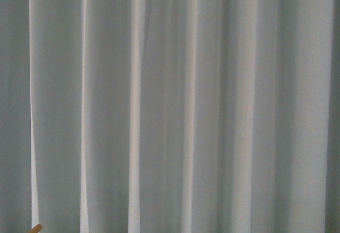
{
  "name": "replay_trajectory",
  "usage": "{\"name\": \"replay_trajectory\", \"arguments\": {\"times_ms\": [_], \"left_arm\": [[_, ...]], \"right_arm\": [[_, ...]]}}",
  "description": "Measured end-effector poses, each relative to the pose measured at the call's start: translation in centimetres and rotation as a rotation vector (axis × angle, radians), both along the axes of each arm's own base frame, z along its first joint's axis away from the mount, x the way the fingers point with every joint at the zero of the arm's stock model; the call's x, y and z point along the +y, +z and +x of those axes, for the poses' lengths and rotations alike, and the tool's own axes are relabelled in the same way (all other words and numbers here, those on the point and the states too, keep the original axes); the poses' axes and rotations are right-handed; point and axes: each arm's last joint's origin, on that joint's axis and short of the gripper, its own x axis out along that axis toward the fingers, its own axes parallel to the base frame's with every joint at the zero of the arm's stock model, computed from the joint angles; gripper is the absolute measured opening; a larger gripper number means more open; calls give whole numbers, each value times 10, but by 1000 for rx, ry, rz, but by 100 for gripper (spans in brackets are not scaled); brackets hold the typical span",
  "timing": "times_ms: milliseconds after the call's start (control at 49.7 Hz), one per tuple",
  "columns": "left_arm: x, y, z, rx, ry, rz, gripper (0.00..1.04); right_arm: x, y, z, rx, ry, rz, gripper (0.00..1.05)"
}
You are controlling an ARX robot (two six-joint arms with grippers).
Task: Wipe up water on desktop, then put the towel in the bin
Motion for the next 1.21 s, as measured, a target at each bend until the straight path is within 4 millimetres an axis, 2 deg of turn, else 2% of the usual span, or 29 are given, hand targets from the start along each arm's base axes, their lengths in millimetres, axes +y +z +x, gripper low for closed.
{"name": "replay_trajectory", "arguments": {"times_ms": [201,383,564,685,866,966,1007,1208], "left_arm": [[0,0,0,0,0,0,98],[0,0,0,0,0,0,98],[0,0,0,-1,0,0,98],[0,0,0,-1,0,0,98],[0,0,0,-1,0,0,98],[0,0,0,-1,0,0,98],[0,0,0,-1,0,0,98],[0,0,0,-1,0,0,98]], "right_arm": [[0,0,-3,0,0,2,3],[0,-3,-14,6,-3,2,3],[0,-3,-15,6,-3,2,3],[0,-3,-15,6,-3,2,28],[0,-3,-15,6,-3,2,72],[0,-3,-15,6,-3,2,88],[0,-3,-15,6,-3,2,98],[0,-3,-15,6,-3,3,98]]}}
